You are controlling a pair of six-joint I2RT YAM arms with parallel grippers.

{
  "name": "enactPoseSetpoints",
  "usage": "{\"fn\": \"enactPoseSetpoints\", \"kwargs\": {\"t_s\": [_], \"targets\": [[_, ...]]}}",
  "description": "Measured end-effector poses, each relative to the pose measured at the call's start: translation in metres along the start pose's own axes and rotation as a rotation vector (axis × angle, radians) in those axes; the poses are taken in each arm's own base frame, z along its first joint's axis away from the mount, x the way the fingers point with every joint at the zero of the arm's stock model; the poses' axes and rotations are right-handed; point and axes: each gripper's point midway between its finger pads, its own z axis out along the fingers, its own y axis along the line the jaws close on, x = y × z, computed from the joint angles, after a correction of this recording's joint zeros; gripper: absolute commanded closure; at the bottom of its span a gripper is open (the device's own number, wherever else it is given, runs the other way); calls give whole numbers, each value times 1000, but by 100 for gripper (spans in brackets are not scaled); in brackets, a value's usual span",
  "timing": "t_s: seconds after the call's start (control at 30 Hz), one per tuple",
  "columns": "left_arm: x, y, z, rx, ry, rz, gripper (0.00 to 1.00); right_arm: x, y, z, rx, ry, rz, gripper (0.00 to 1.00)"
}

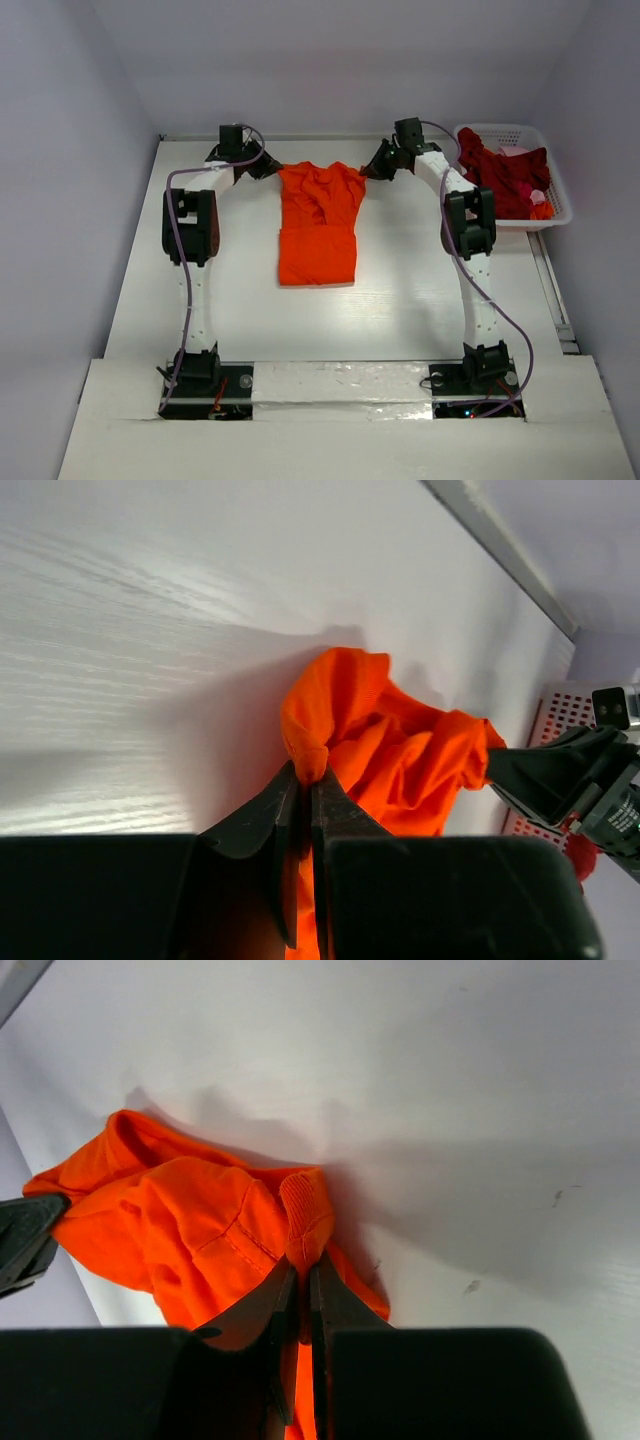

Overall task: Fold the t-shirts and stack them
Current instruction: Grab one side of the 2/3 rectangular tshirt with both arms

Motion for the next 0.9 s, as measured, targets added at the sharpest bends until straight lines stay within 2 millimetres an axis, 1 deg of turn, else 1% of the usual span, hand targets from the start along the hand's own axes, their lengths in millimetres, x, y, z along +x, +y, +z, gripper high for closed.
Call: {"fn": "enactPoseSetpoints", "kwargs": {"t_s": [0.1,0.2,0.3,0.43,0.53,0.63,0.77,0.9], "targets": [[-4,-9,-6,16,-9,8,100,-2,8,-6,-15,-6,-25,100],[-3,-16,-10,26,-9,15,100,-4,20,-15,-31,-18,-51,100],[-1,-16,-13,28,-6,15,100,-6,31,-25,-53,-28,-76,100],[3,-13,-14,24,-1,12,100,-7,40,-31,-80,-34,-98,100],[7,-10,-15,18,5,8,100,-2,40,-32,-79,-26,-104,100],[7,-12,-18,19,4,9,100,1,38,-30,-75,-18,-107,100],[4,-19,-23,29,-5,15,100,5,35,-29,-69,-10,-108,100],[-1,-32,-34,45,-20,30,100,11,34,-32,-63,1,-106,100]]}}
